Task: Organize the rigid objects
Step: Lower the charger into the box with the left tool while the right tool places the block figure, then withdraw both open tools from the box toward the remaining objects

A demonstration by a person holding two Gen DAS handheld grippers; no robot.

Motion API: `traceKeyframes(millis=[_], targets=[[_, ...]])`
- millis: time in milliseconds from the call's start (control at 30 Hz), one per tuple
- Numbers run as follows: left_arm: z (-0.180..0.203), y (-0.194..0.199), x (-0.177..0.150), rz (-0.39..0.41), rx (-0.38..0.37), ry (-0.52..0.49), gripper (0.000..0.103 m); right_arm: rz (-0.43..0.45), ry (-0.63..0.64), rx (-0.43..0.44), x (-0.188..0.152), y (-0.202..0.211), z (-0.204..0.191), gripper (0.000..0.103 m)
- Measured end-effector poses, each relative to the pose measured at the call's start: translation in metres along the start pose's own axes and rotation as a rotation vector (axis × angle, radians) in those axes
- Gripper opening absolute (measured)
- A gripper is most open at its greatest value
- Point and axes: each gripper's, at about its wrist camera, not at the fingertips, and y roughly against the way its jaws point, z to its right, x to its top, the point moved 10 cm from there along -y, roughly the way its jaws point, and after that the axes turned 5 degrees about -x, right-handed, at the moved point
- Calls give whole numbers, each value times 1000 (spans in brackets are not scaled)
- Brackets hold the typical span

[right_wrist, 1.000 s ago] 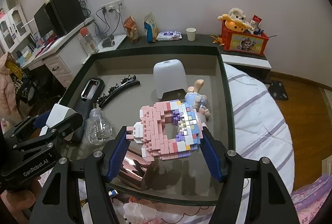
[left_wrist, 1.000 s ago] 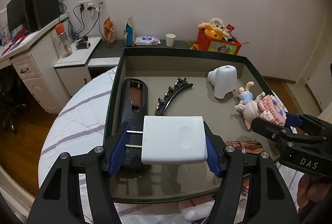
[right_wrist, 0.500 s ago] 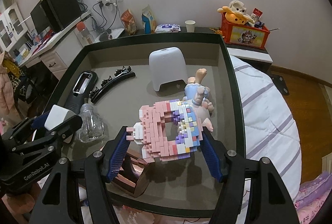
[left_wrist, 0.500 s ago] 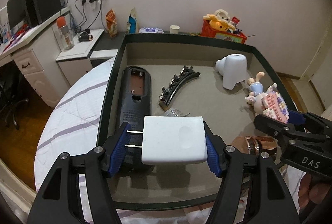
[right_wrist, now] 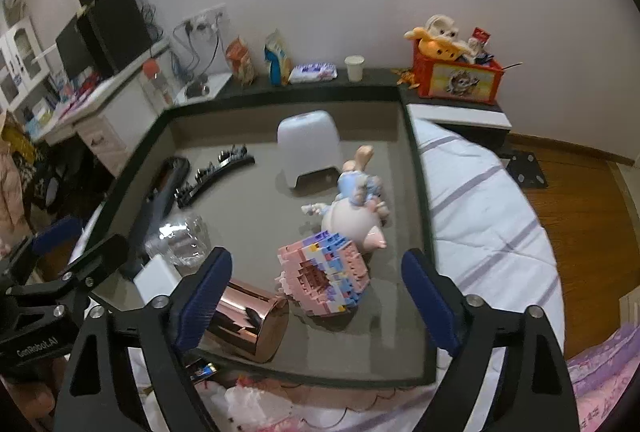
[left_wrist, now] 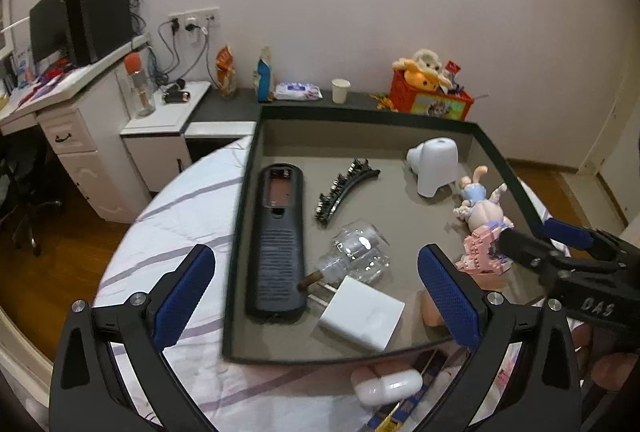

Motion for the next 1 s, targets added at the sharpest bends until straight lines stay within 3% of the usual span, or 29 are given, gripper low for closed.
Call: traceKeyframes(millis=[233, 467, 1000], targets=[[-9, 52, -8, 53, -10, 38, 103, 69, -9, 3, -5, 47, 0, 92], [-6, 89, -35, 56, -6, 13, 103, 108, 26, 27, -34, 98, -18, 92], [-3, 113, -119, -41, -12, 41, 103, 2, 50, 46, -129, 114, -18, 92]])
